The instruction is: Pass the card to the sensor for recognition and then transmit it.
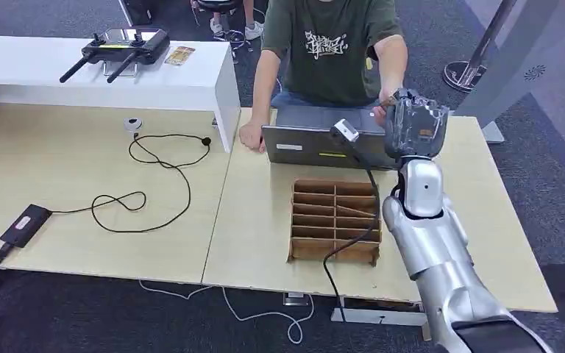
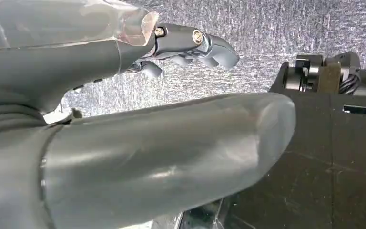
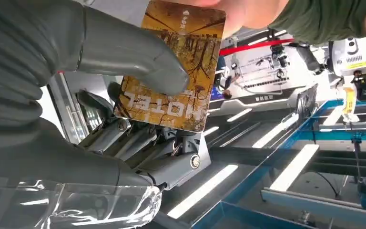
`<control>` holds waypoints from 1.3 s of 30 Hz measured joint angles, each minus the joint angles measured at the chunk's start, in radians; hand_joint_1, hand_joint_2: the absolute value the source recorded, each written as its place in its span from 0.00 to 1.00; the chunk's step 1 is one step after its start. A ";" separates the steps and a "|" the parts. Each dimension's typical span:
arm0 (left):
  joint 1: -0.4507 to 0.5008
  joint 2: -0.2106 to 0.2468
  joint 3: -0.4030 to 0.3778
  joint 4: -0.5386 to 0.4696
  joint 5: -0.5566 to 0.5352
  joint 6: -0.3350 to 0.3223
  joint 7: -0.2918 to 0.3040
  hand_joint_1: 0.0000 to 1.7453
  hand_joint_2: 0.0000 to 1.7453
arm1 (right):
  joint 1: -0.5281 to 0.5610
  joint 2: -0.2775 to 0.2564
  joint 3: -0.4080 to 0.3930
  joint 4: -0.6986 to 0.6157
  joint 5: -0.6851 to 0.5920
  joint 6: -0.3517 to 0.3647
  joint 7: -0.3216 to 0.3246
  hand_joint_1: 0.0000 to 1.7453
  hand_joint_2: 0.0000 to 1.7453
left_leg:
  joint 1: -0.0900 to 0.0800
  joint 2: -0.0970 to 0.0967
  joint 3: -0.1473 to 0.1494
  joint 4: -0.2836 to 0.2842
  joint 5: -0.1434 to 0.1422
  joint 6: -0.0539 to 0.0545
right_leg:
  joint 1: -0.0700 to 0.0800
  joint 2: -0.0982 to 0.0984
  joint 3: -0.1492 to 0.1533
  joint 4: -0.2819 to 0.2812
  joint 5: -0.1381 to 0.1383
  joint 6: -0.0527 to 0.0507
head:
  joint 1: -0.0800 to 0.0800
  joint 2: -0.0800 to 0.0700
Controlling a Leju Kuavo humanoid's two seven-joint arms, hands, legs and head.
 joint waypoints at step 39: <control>0.019 -0.001 -0.033 0.000 0.011 0.012 -0.003 0.00 0.00 | 0.139 0.016 -0.215 -0.288 -0.252 -0.016 -0.126 1.00 1.00 | 0.000 -0.001 0.000 0.000 0.000 0.000 | 0.000 -0.001 0.000 0.000 0.000 0.000 | 0.000 0.000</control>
